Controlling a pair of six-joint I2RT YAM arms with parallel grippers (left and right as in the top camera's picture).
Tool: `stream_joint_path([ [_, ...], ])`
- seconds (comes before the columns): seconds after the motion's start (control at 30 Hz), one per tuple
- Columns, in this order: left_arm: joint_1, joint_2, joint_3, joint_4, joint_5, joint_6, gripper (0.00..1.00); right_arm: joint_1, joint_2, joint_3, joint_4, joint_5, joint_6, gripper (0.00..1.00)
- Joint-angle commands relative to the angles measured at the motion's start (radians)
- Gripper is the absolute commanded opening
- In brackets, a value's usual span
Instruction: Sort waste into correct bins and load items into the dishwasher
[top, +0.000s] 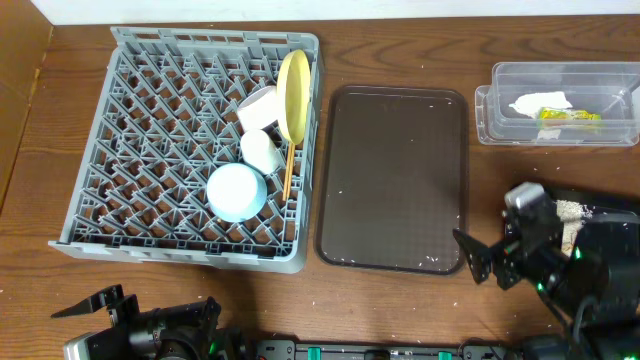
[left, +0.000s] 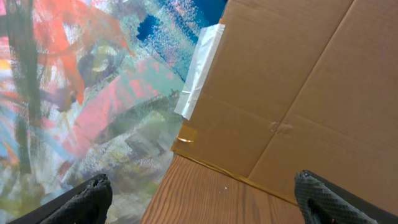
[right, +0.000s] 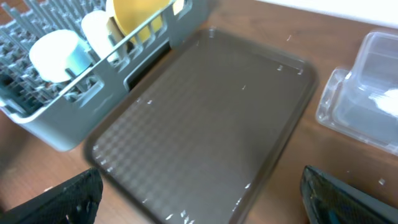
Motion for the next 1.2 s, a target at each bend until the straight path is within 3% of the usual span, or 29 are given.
stream_joint_path([
  [0.0,0.002,-0.005,0.016,0.004,-0.051,0.006,0.95,-0.036,-0.129,-0.129,0.073,-0.038,-0.065,0.99],
  [0.33,0.002,-0.005,0.016,0.004,-0.052,0.006,0.95,-0.042,-0.423,-0.445,0.371,0.027,-0.073,0.99],
  [0.63,0.002,-0.005,0.016,0.004,-0.051,0.006,0.95,-0.042,-0.483,-0.675,0.762,0.164,0.093,0.99],
  [1.03,0.002,-0.005,0.016,0.004,-0.051,0.006,0.95,-0.095,-0.516,-0.672,0.634,0.442,0.125,0.99],
  [1.17,0.002,-0.005,0.016,0.004,-0.051,0.006,0.95,-0.144,-0.515,-0.672,0.637,0.441,0.042,0.99],
])
